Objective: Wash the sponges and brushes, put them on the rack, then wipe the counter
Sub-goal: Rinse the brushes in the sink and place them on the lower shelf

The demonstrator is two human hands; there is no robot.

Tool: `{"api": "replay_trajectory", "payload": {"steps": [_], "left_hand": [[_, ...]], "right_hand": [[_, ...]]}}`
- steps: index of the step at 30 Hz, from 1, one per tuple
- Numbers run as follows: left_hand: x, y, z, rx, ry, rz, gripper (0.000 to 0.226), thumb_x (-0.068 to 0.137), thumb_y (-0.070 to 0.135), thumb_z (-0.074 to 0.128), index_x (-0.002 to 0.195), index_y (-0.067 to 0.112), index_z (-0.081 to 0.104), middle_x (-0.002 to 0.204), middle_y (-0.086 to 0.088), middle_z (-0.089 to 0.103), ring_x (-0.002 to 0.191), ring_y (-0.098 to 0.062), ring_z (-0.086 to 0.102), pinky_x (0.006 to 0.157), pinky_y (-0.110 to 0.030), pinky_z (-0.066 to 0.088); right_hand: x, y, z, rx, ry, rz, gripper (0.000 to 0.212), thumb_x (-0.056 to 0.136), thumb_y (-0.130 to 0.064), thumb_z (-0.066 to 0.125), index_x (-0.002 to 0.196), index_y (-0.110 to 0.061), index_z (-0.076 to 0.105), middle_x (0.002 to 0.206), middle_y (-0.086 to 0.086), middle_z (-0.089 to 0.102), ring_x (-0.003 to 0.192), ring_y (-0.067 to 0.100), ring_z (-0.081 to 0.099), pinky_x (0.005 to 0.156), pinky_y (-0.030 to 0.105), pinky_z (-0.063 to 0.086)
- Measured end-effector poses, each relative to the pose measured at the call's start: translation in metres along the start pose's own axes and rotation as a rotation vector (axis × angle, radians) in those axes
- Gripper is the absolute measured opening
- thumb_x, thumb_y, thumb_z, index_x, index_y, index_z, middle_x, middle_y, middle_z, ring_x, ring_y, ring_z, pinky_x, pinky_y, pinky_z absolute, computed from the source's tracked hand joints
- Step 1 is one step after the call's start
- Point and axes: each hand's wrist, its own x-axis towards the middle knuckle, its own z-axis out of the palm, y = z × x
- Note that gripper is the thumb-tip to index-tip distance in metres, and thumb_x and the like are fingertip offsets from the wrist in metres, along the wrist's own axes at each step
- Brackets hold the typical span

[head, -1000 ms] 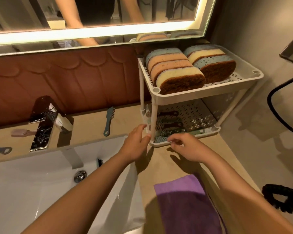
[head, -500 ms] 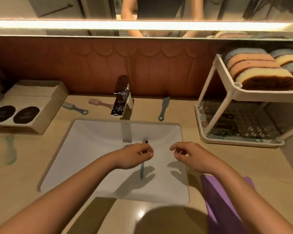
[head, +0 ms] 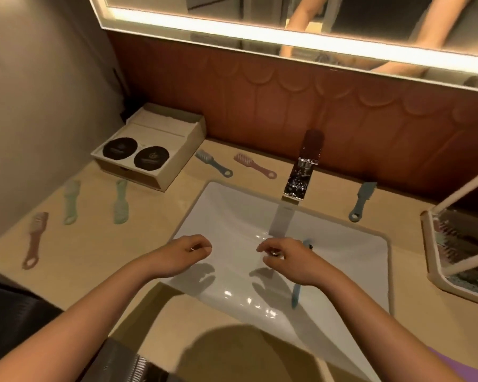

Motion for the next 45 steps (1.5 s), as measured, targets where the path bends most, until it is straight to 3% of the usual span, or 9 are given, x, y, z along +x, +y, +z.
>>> {"api": "replay_trajectory", "payload": {"steps": [7,14,19,25,28,33,39,42,45], "left_hand": [[0.051,-0.017,-0.049,-0.018,0.068,-0.099,0.032,0.097,0.028,0.043,0.122,0.011,0.054,0.124,-0.005,0.055,0.113,-0.019,0.05,0.093,-0.027,0.037],[0.12,-0.028,-0.085,0.017,0.123,-0.16,0.047,0.094,0.035,0.048,0.134,0.011,0.044,0.144,-0.01,0.037,0.127,-0.028,0.043,0.104,-0.036,0.036],[0.159,-0.039,-0.092,-0.044,0.334,-0.114,0.038,0.093,0.024,0.05,0.129,0.009,0.051,0.141,-0.008,0.042,0.127,-0.026,0.04,0.108,-0.033,0.033],[0.203,-0.044,-0.096,0.042,0.431,-0.095,0.045,0.093,0.027,0.049,0.135,0.011,0.043,0.147,-0.011,0.032,0.134,-0.029,0.03,0.112,-0.04,0.028],[0.222,-0.041,-0.099,0.143,0.432,-0.084,0.052,0.093,0.029,0.048,0.142,0.019,0.033,0.153,-0.013,0.021,0.138,-0.032,0.024,0.112,-0.04,0.026],[0.245,-0.035,-0.104,0.38,0.37,-0.146,0.057,0.096,0.038,0.035,0.147,0.033,0.011,0.148,-0.021,0.026,0.133,-0.036,0.03,0.109,-0.045,0.027],[0.268,-0.02,-0.115,0.527,0.279,-0.334,0.052,0.1,0.038,0.019,0.148,0.035,-0.001,0.146,-0.021,0.031,0.132,-0.035,0.03,0.109,-0.042,0.024],[0.28,-0.014,-0.117,0.563,0.197,-0.393,0.051,0.1,0.036,0.018,0.148,0.034,0.0,0.15,-0.019,0.025,0.135,-0.036,0.025,0.109,-0.043,0.023],[0.282,-0.011,-0.114,0.578,0.178,-0.401,0.044,0.1,0.034,0.023,0.143,0.027,0.021,0.144,-0.017,0.033,0.129,-0.033,0.03,0.104,-0.038,0.028]], "right_hand": [[0.089,-0.02,-0.007,0.011,0.012,0.04,0.027,0.093,-0.021,0.053,0.119,-0.016,0.059,0.125,0.008,0.056,0.113,0.022,0.054,0.094,0.03,0.042],[0.168,-0.015,-0.028,0.016,0.112,0.161,0.022,0.091,-0.017,0.054,0.11,-0.011,0.064,0.115,0.009,0.061,0.106,0.024,0.056,0.088,0.028,0.042],[0.209,-0.014,-0.032,0.02,0.273,0.191,0.016,0.088,-0.009,0.051,0.092,-0.009,0.066,0.094,0.005,0.064,0.093,0.023,0.058,0.079,0.031,0.046],[0.253,-0.012,-0.036,-0.045,0.388,0.244,0.02,0.089,-0.015,0.053,0.105,-0.012,0.064,0.112,0.011,0.063,0.102,0.026,0.059,0.082,0.032,0.048],[0.268,-0.008,-0.041,-0.173,0.385,0.318,0.023,0.092,-0.018,0.05,0.111,-0.015,0.064,0.121,0.007,0.057,0.109,0.025,0.055,0.08,0.031,0.043],[0.283,0.0,-0.044,-0.361,0.483,0.323,0.036,0.093,-0.025,0.049,0.128,-0.017,0.051,0.133,0.004,0.045,0.124,0.024,0.038,0.094,0.037,0.042],[0.303,0.002,-0.046,-0.338,0.493,0.273,0.035,0.09,-0.022,0.053,0.123,-0.015,0.044,0.128,0.009,0.048,0.117,0.028,0.044,0.092,0.038,0.041],[0.311,0.002,-0.043,-0.354,0.502,0.276,0.038,0.09,-0.022,0.053,0.126,-0.016,0.042,0.127,0.01,0.049,0.116,0.029,0.045,0.091,0.037,0.041],[0.313,0.003,-0.043,-0.374,0.493,0.282,0.044,0.09,-0.019,0.054,0.131,-0.014,0.039,0.13,0.011,0.048,0.119,0.029,0.044,0.093,0.038,0.041]]}}
